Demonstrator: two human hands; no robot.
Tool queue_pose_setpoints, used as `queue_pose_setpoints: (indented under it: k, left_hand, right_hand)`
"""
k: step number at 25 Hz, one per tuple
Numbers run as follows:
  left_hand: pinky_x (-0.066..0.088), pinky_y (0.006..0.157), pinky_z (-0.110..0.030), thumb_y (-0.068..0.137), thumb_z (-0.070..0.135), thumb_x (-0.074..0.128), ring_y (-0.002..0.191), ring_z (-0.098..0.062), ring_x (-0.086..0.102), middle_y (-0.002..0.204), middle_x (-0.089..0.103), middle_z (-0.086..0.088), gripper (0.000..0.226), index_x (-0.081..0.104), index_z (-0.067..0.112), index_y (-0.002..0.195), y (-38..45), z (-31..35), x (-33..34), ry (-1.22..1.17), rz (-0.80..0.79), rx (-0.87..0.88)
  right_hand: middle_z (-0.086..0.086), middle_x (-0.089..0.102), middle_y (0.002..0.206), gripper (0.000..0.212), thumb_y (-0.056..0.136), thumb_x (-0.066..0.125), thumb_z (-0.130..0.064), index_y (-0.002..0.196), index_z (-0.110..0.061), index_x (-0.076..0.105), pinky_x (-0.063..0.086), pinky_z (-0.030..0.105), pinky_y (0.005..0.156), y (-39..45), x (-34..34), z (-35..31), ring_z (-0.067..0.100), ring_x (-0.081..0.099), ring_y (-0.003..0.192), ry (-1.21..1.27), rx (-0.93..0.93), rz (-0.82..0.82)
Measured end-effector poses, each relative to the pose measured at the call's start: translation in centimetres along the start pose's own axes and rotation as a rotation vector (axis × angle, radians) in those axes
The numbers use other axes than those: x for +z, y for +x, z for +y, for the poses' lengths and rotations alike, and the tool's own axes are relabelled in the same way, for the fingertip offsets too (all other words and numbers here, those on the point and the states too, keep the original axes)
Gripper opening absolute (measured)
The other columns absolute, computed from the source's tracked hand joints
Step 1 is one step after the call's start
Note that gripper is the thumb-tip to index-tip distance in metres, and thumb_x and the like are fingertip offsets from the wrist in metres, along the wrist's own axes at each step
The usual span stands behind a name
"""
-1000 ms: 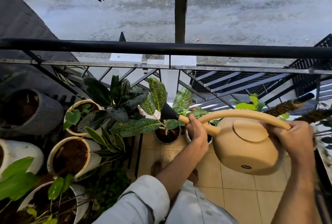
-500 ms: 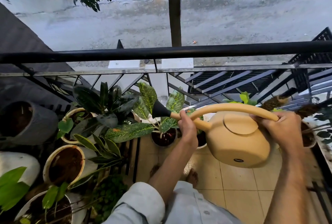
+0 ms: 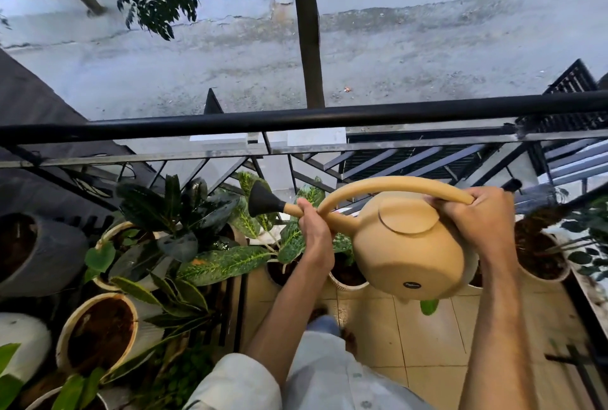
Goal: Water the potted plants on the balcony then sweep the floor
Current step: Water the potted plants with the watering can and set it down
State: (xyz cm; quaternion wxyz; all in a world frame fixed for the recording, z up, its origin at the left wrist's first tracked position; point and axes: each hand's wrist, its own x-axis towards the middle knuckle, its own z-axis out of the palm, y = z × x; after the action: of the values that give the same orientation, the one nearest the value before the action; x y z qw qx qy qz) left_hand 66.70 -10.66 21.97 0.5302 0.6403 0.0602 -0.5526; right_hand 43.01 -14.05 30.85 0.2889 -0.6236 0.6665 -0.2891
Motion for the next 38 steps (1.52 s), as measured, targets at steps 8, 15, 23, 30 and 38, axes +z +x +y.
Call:
queue_pose_setpoints:
  k: [8,15,23,30,38]
  left_hand:
    - [0.035,0.122,-0.049,0.105,0.067,0.027,0.123,-0.024,0.056,0.115,0.065,-0.007,0.075,0.032,0.015,0.158,2.6,3.0,0.9,-0.060,0.046,-0.039]
    - [0.037,0.116,-0.042,0.105,0.066,0.024,0.124,-0.025,0.052,0.133,0.055,-0.011,0.074,0.036,0.011,0.152,3.5,4.8,1.2,-0.022,0.082,-0.011]
    - [0.035,0.120,-0.046,0.103,0.070,0.025,0.131,-0.024,0.050,0.141,0.052,-0.011,0.075,0.030,0.016,0.155,1.6,2.4,4.0,-0.028,0.070,-0.007]
    - [0.036,0.108,-0.040,0.102,0.071,0.027,0.122,-0.024,0.053,0.133,0.056,-0.009,0.075,0.035,0.014,0.151,-1.6,-3.0,9.1,-0.014,0.063,-0.007]
    - [0.040,0.111,-0.040,0.102,0.071,0.026,0.131,-0.029,0.053,0.141,0.056,-0.014,0.081,0.036,0.008,0.152,-4.6,-10.7,16.5,0.002,0.042,-0.028]
  right_hand:
    - [-0.001,0.071,0.059,0.024,0.080,0.088,-0.037,0.067,-0.022,0.075,0.062,0.053,0.062,3.5,2.3,-1.1,0.023,0.071,0.063,-0.070,0.030,-0.044]
    - [0.003,0.070,0.058,0.028,0.082,0.088,-0.031,0.065,-0.014,0.075,0.060,0.049,0.061,5.6,3.8,-2.5,0.028,0.070,0.064,0.020,0.000,-0.102]
    - [0.012,0.073,0.068,0.021,0.085,0.086,-0.023,0.073,-0.008,0.078,0.058,0.048,0.061,5.9,1.2,0.5,0.037,0.071,0.072,0.082,0.031,-0.133]
    - [0.018,0.071,0.069,0.023,0.085,0.086,-0.021,0.070,-0.007,0.075,0.057,0.062,0.069,6.1,-4.9,6.0,0.045,0.068,0.076,0.087,0.073,-0.128]
    - [0.012,0.069,0.057,0.025,0.080,0.090,-0.025,0.064,-0.011,0.076,0.053,0.038,0.052,7.8,-13.4,13.2,0.039,0.063,0.059,0.054,0.044,-0.101]
